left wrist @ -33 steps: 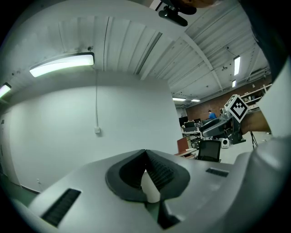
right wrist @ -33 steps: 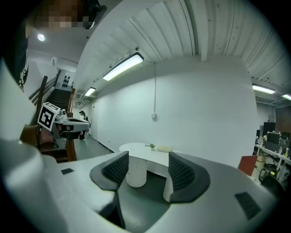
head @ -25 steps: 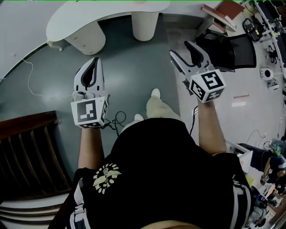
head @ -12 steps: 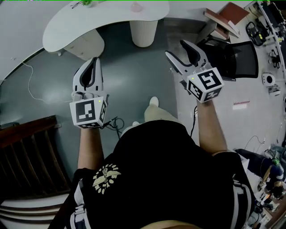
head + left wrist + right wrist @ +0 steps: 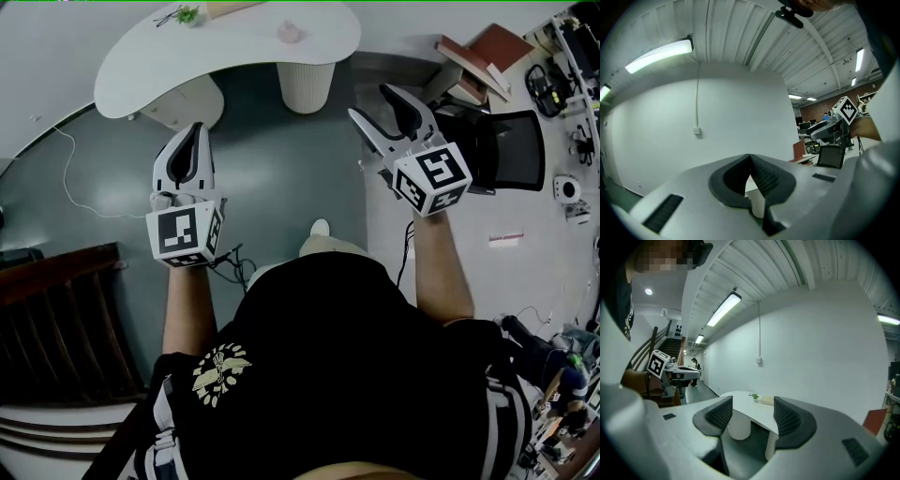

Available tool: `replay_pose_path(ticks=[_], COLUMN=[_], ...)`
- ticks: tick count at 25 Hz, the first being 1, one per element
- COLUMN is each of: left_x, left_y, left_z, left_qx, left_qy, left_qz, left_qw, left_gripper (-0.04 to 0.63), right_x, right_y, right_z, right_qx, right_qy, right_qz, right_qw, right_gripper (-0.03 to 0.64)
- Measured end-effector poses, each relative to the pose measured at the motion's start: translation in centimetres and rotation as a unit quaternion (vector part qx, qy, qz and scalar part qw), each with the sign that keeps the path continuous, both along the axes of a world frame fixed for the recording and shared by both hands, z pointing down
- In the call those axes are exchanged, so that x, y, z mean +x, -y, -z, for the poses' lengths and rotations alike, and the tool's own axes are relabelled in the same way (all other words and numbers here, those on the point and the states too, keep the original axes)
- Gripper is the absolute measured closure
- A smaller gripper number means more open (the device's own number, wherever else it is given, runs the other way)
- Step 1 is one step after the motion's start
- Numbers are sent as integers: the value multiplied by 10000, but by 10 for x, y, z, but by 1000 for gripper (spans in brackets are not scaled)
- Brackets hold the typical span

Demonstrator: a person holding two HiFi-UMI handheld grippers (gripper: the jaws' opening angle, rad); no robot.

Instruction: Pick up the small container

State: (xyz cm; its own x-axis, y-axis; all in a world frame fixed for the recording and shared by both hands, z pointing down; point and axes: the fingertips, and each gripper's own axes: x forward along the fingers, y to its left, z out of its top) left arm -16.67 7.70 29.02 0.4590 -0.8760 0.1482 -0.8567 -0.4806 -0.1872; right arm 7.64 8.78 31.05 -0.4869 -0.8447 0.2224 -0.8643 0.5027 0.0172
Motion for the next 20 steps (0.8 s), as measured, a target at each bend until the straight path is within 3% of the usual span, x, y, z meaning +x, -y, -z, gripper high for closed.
replay_pose_path(ticks=[11,20], left_x=[66,60], left_y=[21,24], left_z=[22,18], left_qx=[237,164], left_qy=[123,320], left_qz=[18,293], left_qw=[9996,9989], left_gripper=[574,574], right_x=[64,70], right_y=[28,43], right_z=[1,-6], right_qx=[69,46], right_qy=[70,360], right_qz=[232,359], right_qw=[9997,9987], right_gripper=[353,353])
